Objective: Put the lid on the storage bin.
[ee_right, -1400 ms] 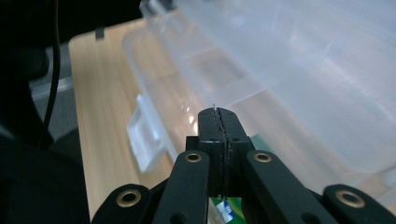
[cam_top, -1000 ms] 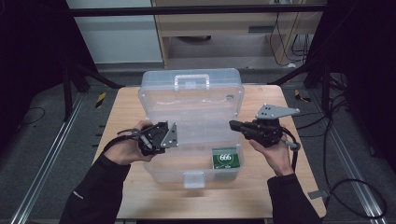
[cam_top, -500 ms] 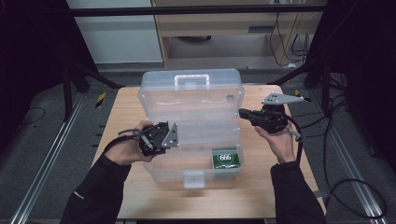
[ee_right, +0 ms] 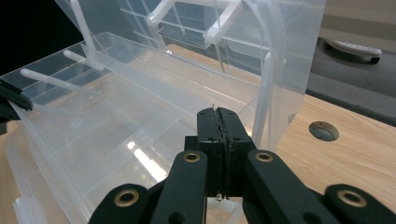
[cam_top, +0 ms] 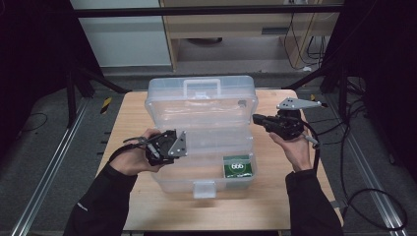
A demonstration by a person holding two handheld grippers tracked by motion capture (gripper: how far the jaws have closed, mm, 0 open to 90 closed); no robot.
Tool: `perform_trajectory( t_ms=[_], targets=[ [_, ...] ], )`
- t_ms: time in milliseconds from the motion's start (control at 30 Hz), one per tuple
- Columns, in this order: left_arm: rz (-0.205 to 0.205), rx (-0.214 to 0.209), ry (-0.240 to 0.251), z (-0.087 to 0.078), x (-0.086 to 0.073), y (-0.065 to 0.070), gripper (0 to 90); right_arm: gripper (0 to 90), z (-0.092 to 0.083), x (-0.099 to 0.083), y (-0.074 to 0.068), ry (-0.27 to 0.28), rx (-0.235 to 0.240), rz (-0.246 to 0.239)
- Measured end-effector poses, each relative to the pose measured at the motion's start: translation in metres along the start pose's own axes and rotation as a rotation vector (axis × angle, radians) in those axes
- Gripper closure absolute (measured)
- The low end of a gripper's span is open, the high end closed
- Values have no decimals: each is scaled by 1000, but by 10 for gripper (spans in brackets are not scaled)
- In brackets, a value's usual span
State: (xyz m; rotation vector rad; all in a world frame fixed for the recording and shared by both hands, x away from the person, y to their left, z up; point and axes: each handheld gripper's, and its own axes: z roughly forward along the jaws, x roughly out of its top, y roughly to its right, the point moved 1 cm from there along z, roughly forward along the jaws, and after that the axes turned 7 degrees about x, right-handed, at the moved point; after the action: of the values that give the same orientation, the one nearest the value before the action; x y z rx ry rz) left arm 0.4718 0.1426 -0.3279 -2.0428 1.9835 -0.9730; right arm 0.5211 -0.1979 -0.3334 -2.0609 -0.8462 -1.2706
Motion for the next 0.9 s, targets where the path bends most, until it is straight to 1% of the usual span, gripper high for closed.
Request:
perform_trajectory(
  t_ms=[167,200,267,300,333,433,467,633,867,900],
  targets=[
    [-3,-9,9,0,-1,1,817,892,-1,0,2,2,-4,8],
    [-3,-9,10,1,-1,1,817,892,-1,0,2,2,3,12],
    [-1,-10,8,1,-1,2,817,892,-1,0,2,0,2,10],
    [-2,-4,17,1,-1,2,818,892,-1,0,2,-2,5,12],
    [-3,-9,15,1,-1,2,818,892,-1,0,1,-3,2,11],
    [-2,-14,16,1,-2,3,817,894,-2,0,2,8,-5,11],
    [-3,-16,19,1,-2,3,818,894,-3,0,2,13,-1,16],
    [0,-25,18,2,-3,5,817,896,-2,0,2,14,-2,15],
    [-7,-10,33,2,-5,6,797,886,-4,-1,0,15,10,19],
    [-14,-9,40,2,-6,6,787,883,-5,-2,0,15,9,15]
  ],
)
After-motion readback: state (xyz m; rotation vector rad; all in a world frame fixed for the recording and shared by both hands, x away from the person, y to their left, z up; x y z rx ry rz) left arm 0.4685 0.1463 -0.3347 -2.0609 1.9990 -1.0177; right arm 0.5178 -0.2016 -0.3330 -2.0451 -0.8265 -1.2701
